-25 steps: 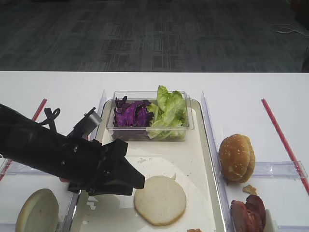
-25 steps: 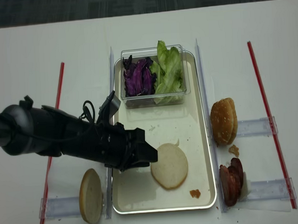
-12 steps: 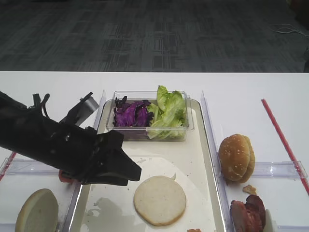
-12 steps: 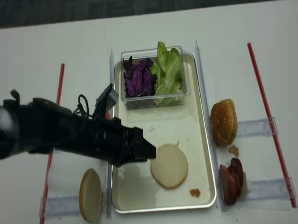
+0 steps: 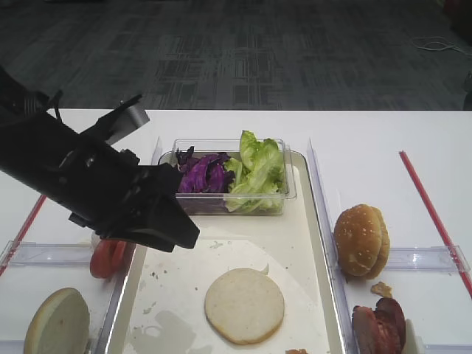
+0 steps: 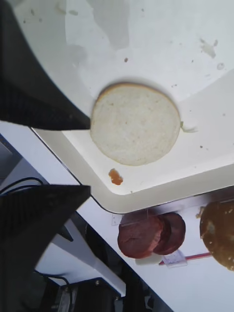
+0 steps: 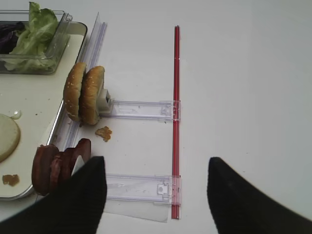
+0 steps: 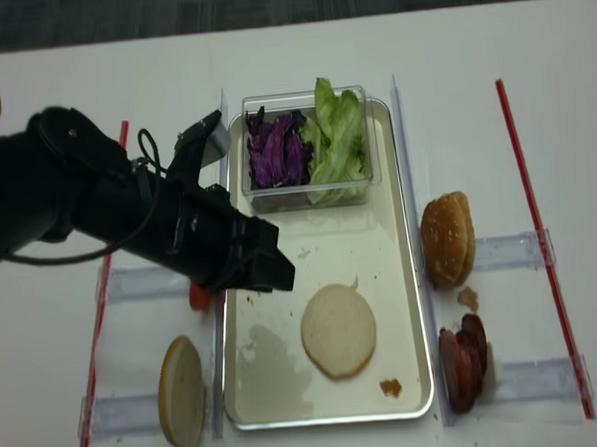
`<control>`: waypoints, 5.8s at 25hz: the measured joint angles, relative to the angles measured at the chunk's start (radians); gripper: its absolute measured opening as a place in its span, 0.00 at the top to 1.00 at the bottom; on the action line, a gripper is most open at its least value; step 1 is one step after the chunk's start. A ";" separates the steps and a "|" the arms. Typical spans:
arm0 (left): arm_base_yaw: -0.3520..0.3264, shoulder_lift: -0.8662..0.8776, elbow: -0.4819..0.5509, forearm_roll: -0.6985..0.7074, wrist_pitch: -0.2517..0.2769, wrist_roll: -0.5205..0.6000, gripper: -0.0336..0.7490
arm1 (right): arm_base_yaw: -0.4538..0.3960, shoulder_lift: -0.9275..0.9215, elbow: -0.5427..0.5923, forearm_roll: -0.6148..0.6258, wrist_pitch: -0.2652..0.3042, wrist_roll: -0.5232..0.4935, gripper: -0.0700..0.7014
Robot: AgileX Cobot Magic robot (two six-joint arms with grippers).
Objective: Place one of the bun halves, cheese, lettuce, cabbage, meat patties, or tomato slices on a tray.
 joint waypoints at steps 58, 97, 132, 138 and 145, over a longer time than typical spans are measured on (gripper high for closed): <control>0.310 -0.171 -0.177 0.896 0.278 -0.461 0.59 | 0.000 0.000 0.000 -0.002 0.000 0.002 0.30; 0.310 -0.867 0.364 0.866 0.215 -0.477 0.46 | 0.000 0.000 0.000 -0.002 0.000 0.004 0.30; 0.310 -1.485 0.382 0.866 0.236 -0.480 0.46 | 0.000 0.000 0.000 -0.002 0.000 0.001 0.30; 0.310 -1.548 0.382 0.866 0.240 -0.480 0.46 | 0.000 0.000 0.000 -0.002 0.000 0.001 0.30; 0.312 -1.551 0.382 0.866 0.244 -0.484 0.46 | 0.000 0.000 0.000 -0.002 0.000 0.001 0.30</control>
